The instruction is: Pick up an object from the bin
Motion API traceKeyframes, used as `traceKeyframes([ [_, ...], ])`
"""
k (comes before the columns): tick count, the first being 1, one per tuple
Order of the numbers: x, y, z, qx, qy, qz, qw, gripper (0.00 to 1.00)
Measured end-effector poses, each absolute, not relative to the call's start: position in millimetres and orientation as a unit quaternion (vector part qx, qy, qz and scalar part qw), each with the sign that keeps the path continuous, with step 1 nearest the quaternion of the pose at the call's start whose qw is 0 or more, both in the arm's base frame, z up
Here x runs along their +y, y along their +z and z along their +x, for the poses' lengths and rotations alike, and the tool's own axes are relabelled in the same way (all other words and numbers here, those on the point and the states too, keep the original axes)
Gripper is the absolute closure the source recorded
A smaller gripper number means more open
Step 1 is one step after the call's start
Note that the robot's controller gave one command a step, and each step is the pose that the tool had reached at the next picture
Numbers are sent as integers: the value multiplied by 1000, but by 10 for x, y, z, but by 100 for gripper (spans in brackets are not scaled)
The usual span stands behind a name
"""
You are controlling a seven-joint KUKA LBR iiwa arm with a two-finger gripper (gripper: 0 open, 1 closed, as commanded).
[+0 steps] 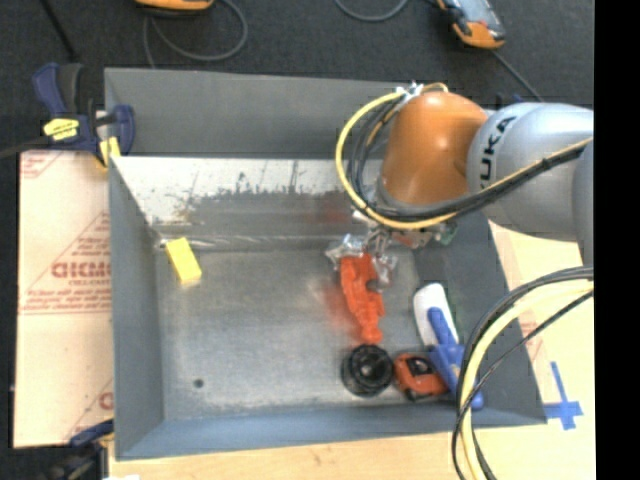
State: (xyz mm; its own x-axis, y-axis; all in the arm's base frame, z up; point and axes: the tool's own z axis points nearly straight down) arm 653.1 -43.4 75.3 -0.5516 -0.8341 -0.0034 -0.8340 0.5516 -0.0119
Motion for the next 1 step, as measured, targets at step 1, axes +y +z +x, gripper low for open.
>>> traceKeyframes([
  [1, -434, 753, 6531, 881, -4, -473, 4, 100],
])
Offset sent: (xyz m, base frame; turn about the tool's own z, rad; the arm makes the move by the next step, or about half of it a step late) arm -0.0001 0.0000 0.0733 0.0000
